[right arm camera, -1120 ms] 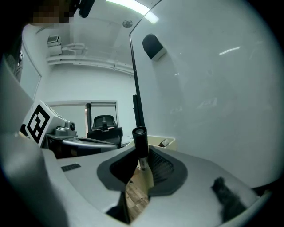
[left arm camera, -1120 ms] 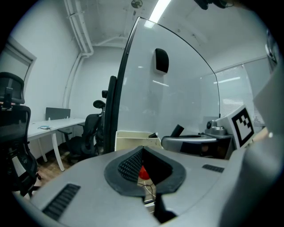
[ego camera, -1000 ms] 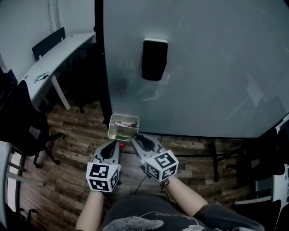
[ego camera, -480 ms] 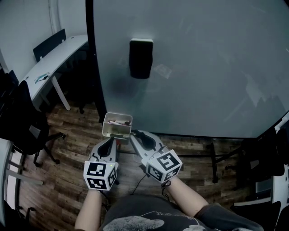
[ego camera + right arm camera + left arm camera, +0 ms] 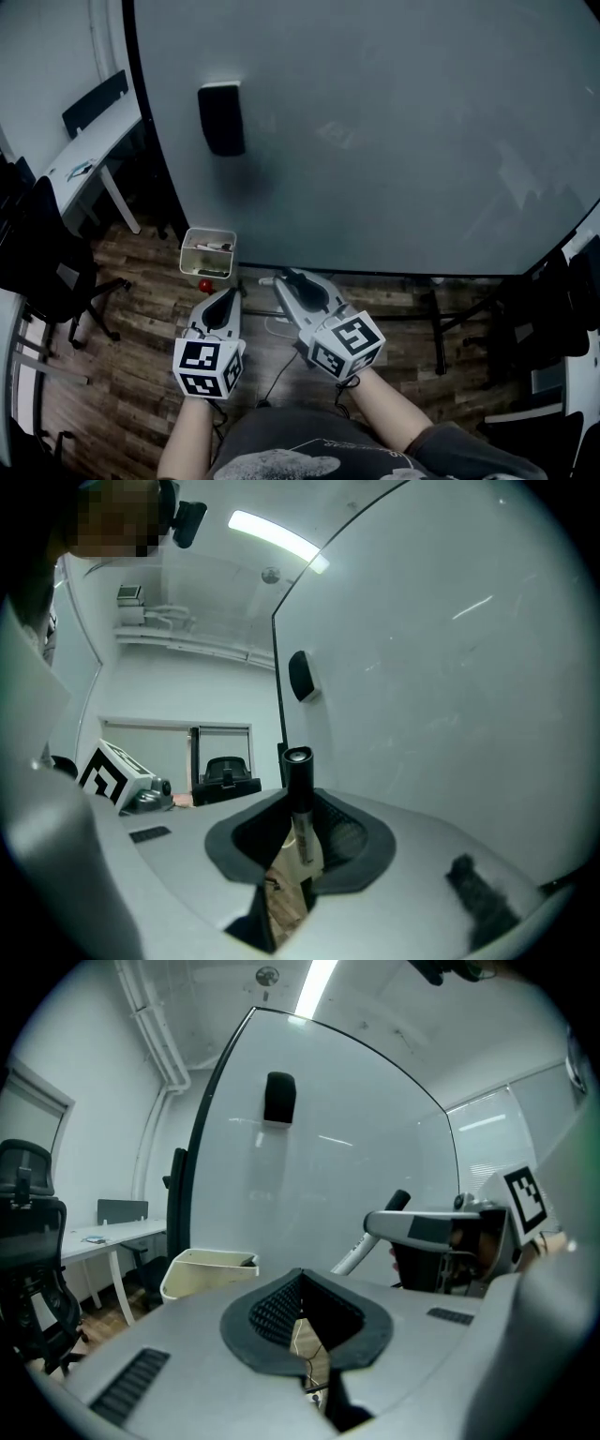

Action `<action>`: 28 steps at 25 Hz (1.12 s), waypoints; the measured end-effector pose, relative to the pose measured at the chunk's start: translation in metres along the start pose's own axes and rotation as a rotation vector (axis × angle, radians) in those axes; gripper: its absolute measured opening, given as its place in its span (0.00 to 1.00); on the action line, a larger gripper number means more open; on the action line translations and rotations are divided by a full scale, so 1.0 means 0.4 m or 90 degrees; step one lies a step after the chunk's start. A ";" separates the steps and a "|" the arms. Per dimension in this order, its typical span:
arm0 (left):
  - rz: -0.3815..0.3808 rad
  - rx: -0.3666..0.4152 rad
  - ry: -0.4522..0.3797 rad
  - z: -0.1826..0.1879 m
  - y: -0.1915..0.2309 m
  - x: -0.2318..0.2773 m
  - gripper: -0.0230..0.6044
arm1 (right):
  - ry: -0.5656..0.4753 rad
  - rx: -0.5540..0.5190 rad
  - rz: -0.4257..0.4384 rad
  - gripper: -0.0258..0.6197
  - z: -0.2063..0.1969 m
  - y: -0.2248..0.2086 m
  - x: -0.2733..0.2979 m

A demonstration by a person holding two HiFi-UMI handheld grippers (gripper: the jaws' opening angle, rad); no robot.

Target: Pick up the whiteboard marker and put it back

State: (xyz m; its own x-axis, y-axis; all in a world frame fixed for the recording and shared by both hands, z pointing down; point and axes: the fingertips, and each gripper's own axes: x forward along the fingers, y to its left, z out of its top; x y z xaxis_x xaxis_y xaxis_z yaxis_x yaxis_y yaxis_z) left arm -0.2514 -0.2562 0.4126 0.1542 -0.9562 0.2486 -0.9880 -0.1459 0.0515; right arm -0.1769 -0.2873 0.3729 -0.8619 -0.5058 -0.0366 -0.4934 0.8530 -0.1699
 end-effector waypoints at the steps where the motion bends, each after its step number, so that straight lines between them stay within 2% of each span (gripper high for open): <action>1: -0.003 -0.001 0.002 -0.002 -0.021 0.002 0.06 | 0.003 0.001 -0.004 0.16 -0.002 -0.008 -0.023; 15: -0.063 -0.007 0.014 -0.047 -0.401 0.021 0.06 | 0.040 0.009 -0.083 0.16 -0.031 -0.167 -0.422; 22: -0.069 -0.019 0.021 -0.082 -0.548 -0.006 0.06 | 0.055 0.024 -0.098 0.16 -0.060 -0.198 -0.586; 28: -0.057 -0.012 0.027 -0.110 -0.621 -0.048 0.06 | 0.064 0.025 -0.084 0.16 -0.078 -0.184 -0.667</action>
State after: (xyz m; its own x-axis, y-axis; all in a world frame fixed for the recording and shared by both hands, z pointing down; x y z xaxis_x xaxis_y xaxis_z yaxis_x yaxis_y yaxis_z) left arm -0.0084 -0.1905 0.4376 0.2425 -0.9278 0.2835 -0.9699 -0.2251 0.0927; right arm 0.0858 -0.2111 0.4261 -0.7986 -0.5955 0.0876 -0.5994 0.7737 -0.2052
